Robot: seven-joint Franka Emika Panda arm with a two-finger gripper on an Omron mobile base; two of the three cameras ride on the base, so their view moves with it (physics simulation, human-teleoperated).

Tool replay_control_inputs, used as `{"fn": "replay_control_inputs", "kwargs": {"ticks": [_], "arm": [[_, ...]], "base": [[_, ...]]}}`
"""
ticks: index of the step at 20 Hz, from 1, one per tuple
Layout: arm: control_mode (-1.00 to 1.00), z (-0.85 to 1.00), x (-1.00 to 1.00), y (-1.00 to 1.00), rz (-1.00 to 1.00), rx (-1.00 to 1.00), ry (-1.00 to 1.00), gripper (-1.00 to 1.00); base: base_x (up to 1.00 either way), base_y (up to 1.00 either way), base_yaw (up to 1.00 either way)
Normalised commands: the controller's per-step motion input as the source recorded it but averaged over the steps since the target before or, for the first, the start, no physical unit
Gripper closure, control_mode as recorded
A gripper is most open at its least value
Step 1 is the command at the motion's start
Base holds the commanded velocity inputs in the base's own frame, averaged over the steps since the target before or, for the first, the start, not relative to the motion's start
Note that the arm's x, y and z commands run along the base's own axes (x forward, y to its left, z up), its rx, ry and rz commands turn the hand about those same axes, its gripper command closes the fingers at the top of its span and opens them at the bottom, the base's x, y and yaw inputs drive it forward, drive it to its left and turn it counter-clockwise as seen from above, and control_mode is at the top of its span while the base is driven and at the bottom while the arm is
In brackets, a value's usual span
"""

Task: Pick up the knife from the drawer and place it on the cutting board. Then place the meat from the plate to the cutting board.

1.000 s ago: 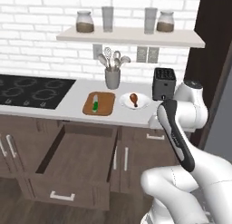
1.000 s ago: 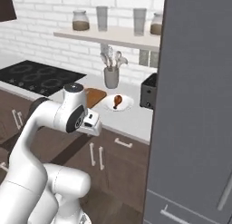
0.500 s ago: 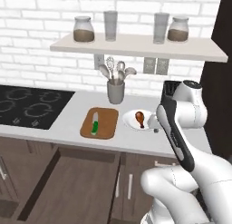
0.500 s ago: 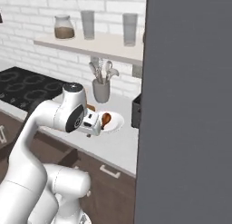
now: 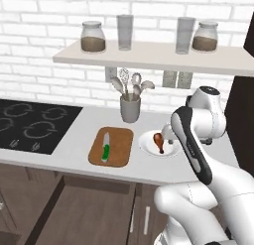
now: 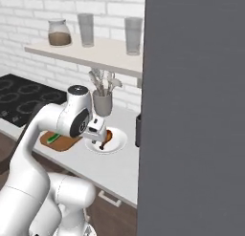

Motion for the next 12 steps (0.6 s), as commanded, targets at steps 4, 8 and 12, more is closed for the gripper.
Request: {"fn": "replay_control_inputs", "kwargs": {"ticks": [4, 8, 12], "arm": [[1.00, 0.00, 0.00, 0.00, 0.00, 0.00, 0.00, -1.00], [1.00, 0.00, 0.00, 0.00, 0.00, 0.00, 0.00, -1.00], [-1.00, 0.00, 0.05, 0.00, 0.03, 0.00, 0.01, -1.00]], "base": [[0.01, 0.06, 0.30], [0.00, 0.00, 0.37], [0.05, 0.03, 0.20]]}}
